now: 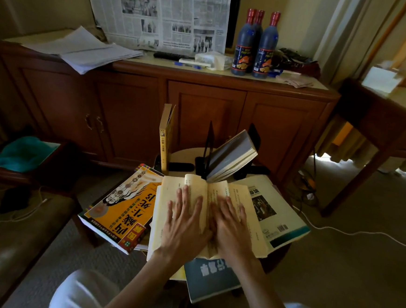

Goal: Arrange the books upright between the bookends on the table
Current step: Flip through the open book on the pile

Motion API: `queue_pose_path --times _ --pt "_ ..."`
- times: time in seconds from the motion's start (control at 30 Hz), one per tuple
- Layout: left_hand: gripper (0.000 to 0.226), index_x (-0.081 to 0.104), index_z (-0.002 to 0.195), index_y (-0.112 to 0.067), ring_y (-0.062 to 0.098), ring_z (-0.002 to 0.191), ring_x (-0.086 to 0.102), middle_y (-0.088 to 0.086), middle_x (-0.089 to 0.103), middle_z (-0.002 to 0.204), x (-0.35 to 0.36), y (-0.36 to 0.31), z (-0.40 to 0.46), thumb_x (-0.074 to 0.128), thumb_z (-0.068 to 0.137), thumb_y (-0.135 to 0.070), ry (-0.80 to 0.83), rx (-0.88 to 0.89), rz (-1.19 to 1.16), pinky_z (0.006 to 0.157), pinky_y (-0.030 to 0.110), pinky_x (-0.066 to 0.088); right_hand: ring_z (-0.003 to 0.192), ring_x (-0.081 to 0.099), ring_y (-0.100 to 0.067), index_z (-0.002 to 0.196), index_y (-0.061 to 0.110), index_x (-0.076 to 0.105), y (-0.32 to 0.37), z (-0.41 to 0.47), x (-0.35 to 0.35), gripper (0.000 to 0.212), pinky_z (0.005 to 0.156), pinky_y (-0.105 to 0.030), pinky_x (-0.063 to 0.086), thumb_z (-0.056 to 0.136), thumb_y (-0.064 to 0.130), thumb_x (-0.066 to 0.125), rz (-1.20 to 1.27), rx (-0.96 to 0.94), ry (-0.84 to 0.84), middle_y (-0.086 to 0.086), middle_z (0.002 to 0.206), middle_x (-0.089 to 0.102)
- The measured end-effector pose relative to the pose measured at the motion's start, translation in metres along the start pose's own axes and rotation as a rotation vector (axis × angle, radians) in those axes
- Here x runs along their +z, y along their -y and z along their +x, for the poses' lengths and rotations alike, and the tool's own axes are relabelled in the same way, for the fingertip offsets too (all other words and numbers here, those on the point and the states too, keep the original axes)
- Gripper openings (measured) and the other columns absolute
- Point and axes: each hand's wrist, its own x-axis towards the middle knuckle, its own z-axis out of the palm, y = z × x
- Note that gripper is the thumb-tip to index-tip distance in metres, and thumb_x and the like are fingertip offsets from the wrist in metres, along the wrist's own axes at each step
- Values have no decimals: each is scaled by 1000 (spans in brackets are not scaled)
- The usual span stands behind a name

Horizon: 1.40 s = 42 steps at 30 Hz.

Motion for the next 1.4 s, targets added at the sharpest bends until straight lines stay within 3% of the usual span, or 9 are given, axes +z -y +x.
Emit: queue_pose_path --times 0.2,0.27,0.37,0.5,0.63,0.73,0.9,1.17,1.4 --pt "104 -14 156 -20 26 153 2 6 -11 165 -27 3 -6 49 87 -64 -97 29 -131 123 48 20 142 38 -30 135 20 55 3 -4 -5 66 116 -58 6 78 46 72 -41 -69 -61 -9 143 54" --pt "98 -7 157 -24 28 138 44 5 6 166 -36 15 -10 54 87 -55 -130 -8 -215 99 44 53 135 47 -29 130 21 59 4 -2 -7 54 117 -56 8 81 42 65 -37 -88 -126 -8 134 61" --pt "90 -6 156 -34 25 103 67 2 20 164 -40 37 -14 55 91 -40 -115 -36 -296 67 36 60 125 53 -32 148 26 38 10 3 -12 67 117 -56 16 86 42 55 -24 -94 -106 -11 129 62" --pt "97 -22 152 -39 30 131 51 1 -21 163 -36 57 -24 57 95 -34 -18 -142 -334 88 44 55 142 25 -43 152 46 2 23 3 -20 69 116 -64 6 93 46 38 -59 -103 75 -21 153 33" --pt "85 -5 156 -40 33 151 14 1 -38 155 -26 80 -27 55 97 -27 14 -102 -220 102 42 50 150 -8 -34 149 55 0 22 1 -20 58 115 -67 -8 101 47 32 163 13 194 -5 165 0" --pt "70 7 157 -31 29 146 -25 5 -34 154 -17 84 -27 47 101 -23 121 -48 -36 122 53 14 149 -15 -32 149 55 5 24 4 -16 60 113 -68 -12 94 70 22 235 58 202 0 165 -4" --pt "56 27 153 -10 26 150 -14 12 -5 165 -26 69 -13 44 101 -19 133 -39 58 116 40 -8 146 -22 -37 148 53 -12 38 -3 -5 72 110 -69 -15 85 84 6 20 0 133 1 164 -14" --pt "71 -11 153 2 36 149 -18 22 -17 161 -23 15 -50 34 101 -15 336 -11 230 120 46 -11 149 0 -44 154 43 7 37 -5 0 82 111 -71 -2 84 86 14 0 -23 126 -4 164 11" --pt "70 -19 151 -7 30 144 -29 13 -26 159 10 12 -50 6 91 -32 43 -117 -95 119 34 -22 148 -21 -34 144 51 -27 26 -5 -5 58 115 -63 -13 91 59 -8 93 -34 121 7 163 -15"
